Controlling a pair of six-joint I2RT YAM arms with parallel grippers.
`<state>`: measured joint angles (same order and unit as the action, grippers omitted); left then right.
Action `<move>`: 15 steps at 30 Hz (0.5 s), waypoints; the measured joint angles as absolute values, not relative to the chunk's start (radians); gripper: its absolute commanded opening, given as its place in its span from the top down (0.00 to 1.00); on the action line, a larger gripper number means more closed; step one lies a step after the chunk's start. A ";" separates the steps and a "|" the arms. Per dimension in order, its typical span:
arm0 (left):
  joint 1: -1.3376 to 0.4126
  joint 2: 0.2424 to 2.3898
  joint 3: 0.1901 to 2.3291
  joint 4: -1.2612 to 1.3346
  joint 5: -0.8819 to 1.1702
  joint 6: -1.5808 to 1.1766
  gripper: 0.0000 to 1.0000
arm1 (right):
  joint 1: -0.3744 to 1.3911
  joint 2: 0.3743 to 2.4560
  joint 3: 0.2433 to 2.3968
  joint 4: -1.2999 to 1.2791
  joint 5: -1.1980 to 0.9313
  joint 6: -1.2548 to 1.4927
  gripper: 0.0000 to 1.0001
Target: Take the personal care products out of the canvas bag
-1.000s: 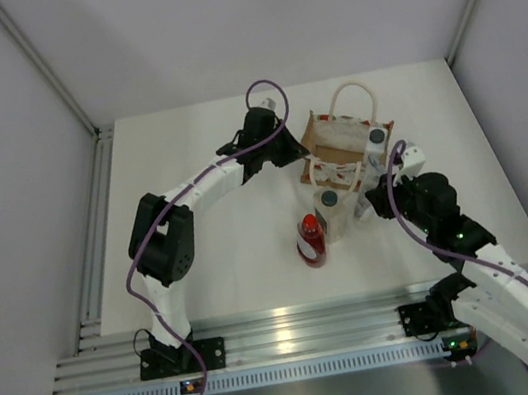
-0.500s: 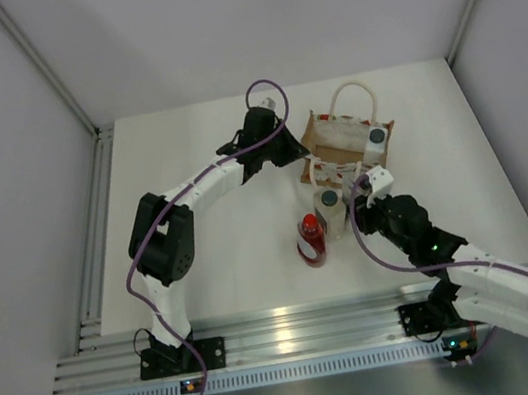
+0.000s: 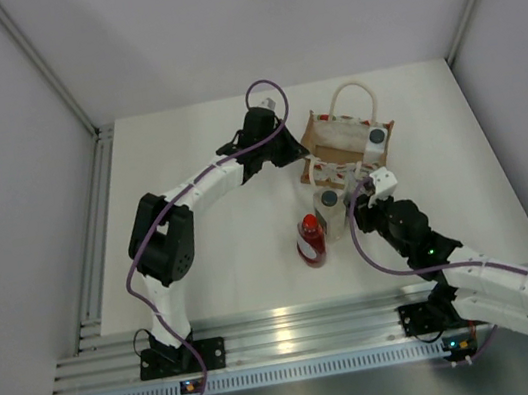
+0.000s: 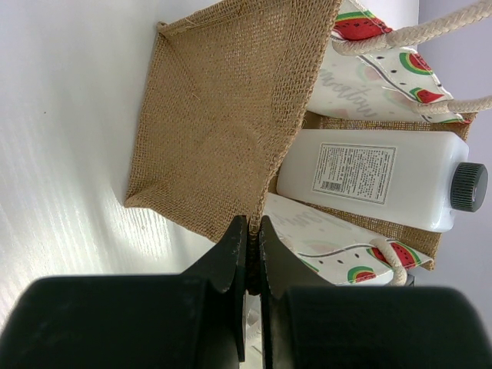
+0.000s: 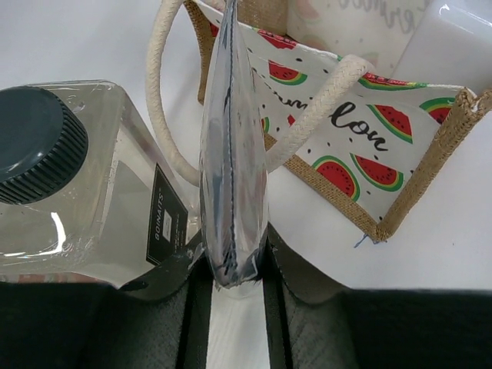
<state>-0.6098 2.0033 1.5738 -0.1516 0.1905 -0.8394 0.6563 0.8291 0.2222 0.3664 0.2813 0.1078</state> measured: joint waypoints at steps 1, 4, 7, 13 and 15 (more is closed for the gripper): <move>-0.610 2.003 1.574 -0.152 0.191 -0.839 1.00 | 0.656 0.829 0.222 0.366 0.281 0.108 0.69; -0.609 2.003 1.574 -0.152 0.192 -0.839 1.00 | 0.656 0.827 0.222 0.370 0.281 0.115 0.49; -0.609 2.003 1.574 -0.152 0.194 -0.839 1.00 | 0.657 0.818 0.222 0.377 0.284 0.117 0.43; -0.609 2.003 1.574 -0.152 0.194 -0.839 1.00 | 0.657 0.804 0.230 0.354 0.284 0.116 0.38; -0.609 2.003 1.574 -0.152 0.194 -0.839 1.00 | 0.657 0.781 0.244 0.335 0.284 0.115 0.37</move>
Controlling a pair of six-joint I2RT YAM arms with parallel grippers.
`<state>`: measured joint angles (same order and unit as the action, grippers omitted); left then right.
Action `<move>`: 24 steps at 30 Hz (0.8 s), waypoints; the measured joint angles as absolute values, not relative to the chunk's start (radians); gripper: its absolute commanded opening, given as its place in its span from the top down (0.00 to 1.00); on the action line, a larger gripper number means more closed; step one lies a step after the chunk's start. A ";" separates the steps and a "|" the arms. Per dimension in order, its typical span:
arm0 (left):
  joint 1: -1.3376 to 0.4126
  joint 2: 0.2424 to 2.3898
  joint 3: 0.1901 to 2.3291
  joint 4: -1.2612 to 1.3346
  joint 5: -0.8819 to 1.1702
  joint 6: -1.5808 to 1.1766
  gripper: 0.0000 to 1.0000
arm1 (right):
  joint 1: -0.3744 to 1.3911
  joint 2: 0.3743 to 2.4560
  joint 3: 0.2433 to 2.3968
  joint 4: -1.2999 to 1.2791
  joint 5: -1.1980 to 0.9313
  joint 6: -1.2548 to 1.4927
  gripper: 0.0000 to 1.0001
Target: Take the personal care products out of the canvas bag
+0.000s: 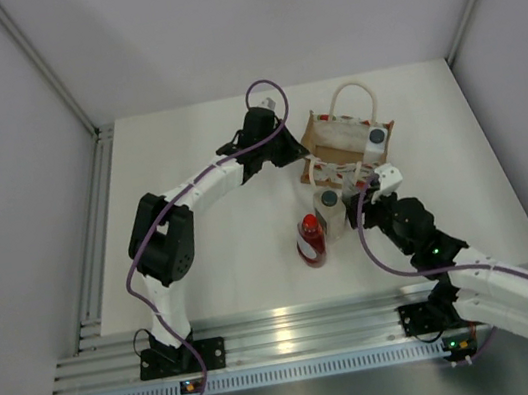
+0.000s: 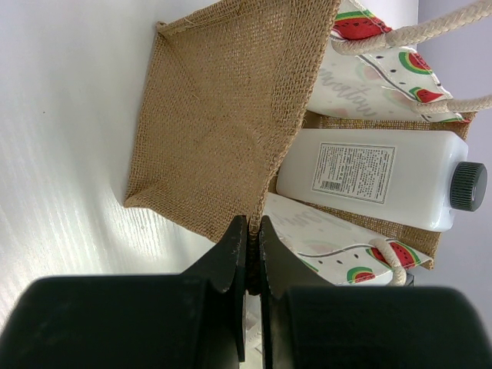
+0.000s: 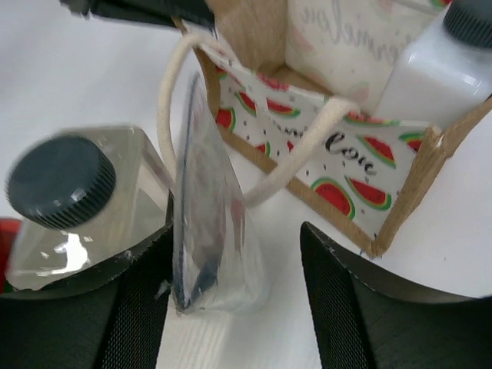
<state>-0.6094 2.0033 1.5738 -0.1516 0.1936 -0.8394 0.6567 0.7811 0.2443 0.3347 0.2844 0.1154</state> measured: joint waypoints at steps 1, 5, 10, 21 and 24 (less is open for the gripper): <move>-0.609 2.003 1.574 -0.152 0.194 -0.839 1.00 | 0.657 0.764 0.257 0.323 0.285 0.115 0.36; -0.609 2.003 1.574 -0.152 0.194 -0.839 1.00 | 0.657 0.675 0.319 0.286 0.288 0.110 0.32; -0.609 2.003 1.574 -0.152 0.194 -0.839 1.00 | 0.648 0.640 0.435 0.236 0.331 0.110 0.32; -0.609 2.003 1.574 -0.152 0.194 -0.838 1.00 | 0.467 1.014 0.886 -0.142 0.471 0.355 0.33; -0.609 2.003 1.574 -0.152 0.194 -0.838 1.00 | 0.426 1.130 0.966 -0.227 0.465 0.391 0.38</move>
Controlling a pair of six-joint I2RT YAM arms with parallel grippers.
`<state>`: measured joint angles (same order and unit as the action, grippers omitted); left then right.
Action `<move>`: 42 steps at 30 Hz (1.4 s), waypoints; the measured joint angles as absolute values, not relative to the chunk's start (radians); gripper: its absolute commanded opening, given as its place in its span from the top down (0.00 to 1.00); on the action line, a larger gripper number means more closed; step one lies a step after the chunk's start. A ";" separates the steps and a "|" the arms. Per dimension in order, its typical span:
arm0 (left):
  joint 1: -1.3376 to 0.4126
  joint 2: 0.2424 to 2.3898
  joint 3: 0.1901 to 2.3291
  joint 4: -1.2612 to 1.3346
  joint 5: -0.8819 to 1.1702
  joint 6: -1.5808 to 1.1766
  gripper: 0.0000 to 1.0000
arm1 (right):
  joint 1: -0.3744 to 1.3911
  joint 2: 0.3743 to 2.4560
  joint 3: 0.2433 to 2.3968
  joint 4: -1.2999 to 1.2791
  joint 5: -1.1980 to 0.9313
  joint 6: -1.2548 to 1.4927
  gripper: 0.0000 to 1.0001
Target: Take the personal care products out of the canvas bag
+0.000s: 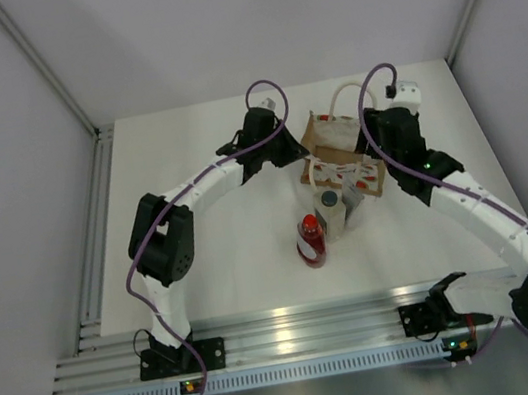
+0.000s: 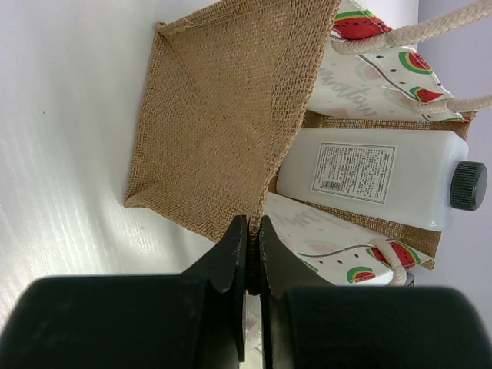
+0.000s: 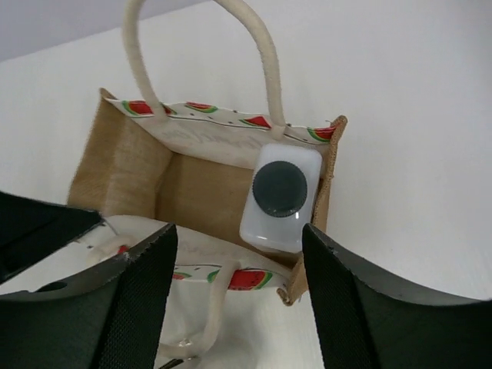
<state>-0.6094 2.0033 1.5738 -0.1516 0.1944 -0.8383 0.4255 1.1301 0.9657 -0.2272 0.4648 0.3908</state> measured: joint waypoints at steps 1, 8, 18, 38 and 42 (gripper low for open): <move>-0.609 2.003 1.574 -0.152 0.194 -0.838 1.00 | 0.403 1.165 0.989 -0.259 0.453 0.399 0.42; -0.609 2.003 1.574 -0.152 0.195 -0.835 1.00 | 0.299 1.352 1.141 -0.352 0.391 0.428 0.48; -0.608 2.003 1.574 -0.152 0.198 -0.832 1.00 | 0.286 1.460 1.195 -0.378 0.390 0.440 0.48; -0.606 2.003 1.574 -0.152 0.206 -0.819 1.00 | 0.265 1.573 1.232 -0.391 0.398 0.438 0.45; -0.605 2.003 1.574 -0.152 0.209 -0.819 1.00 | 0.257 1.618 1.240 -0.386 0.399 0.434 0.44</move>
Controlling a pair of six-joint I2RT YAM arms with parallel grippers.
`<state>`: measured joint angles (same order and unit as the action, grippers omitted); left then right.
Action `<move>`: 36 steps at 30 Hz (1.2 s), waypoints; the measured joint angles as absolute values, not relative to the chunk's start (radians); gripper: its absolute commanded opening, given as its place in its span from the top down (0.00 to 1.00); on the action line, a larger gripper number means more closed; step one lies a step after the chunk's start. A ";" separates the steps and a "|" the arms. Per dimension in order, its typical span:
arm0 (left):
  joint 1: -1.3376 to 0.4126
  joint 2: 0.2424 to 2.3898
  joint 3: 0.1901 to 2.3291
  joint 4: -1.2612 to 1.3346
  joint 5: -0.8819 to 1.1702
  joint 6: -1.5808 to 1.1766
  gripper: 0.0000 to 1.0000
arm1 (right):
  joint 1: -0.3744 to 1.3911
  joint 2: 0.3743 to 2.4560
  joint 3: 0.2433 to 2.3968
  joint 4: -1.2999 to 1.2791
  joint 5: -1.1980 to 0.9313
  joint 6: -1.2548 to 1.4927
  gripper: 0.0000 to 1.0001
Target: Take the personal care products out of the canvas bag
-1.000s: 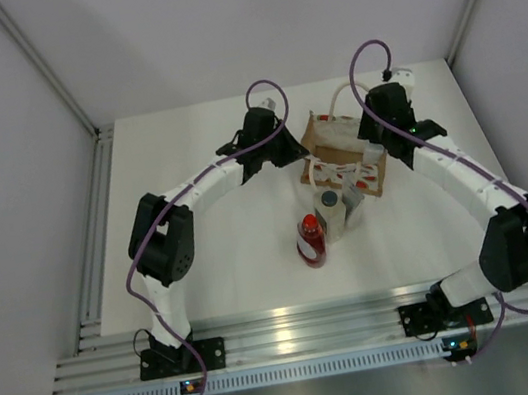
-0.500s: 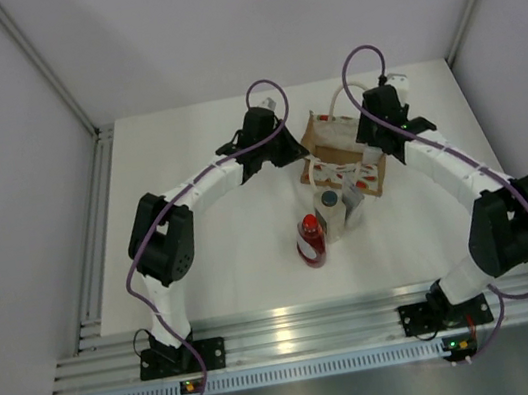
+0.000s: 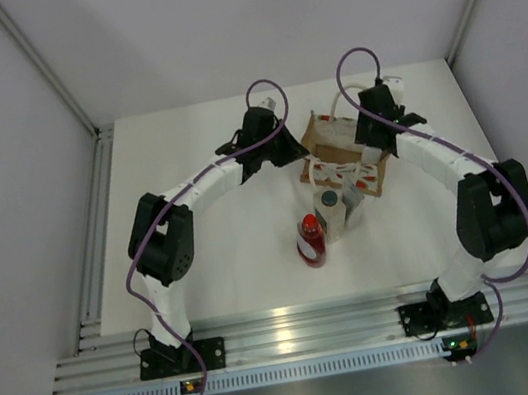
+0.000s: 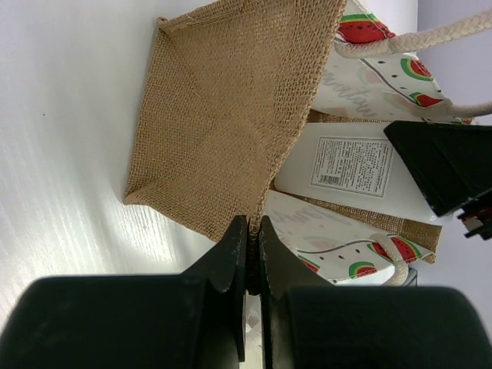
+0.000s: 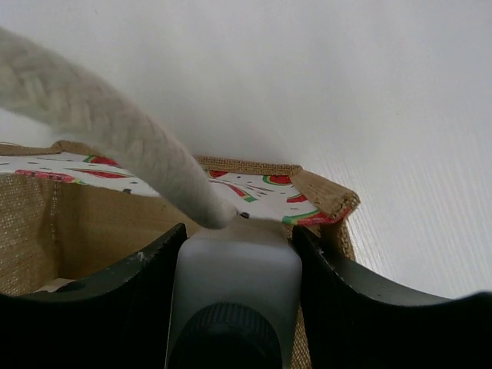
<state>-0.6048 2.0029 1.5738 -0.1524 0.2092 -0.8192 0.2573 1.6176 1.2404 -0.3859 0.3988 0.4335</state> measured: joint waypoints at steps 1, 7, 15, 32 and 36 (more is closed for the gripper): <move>-0.604 2.003 1.574 -0.152 0.210 -0.819 1.00 | 0.257 1.628 1.240 -0.386 0.398 0.433 0.44; -0.604 2.003 1.574 -0.152 0.212 -0.817 1.00 | 0.257 1.655 1.251 -0.384 0.398 0.428 0.48; -0.603 2.003 1.574 -0.152 0.212 -0.817 1.00 | 0.256 1.668 1.264 -0.381 0.403 0.412 1.00; -0.600 2.003 1.574 -0.153 0.212 -0.818 1.00 | 0.257 1.621 1.256 -0.402 0.313 0.366 1.00; -0.599 2.003 1.574 -0.153 0.212 -0.822 1.00 | 0.257 1.588 1.256 -0.414 0.294 0.340 1.00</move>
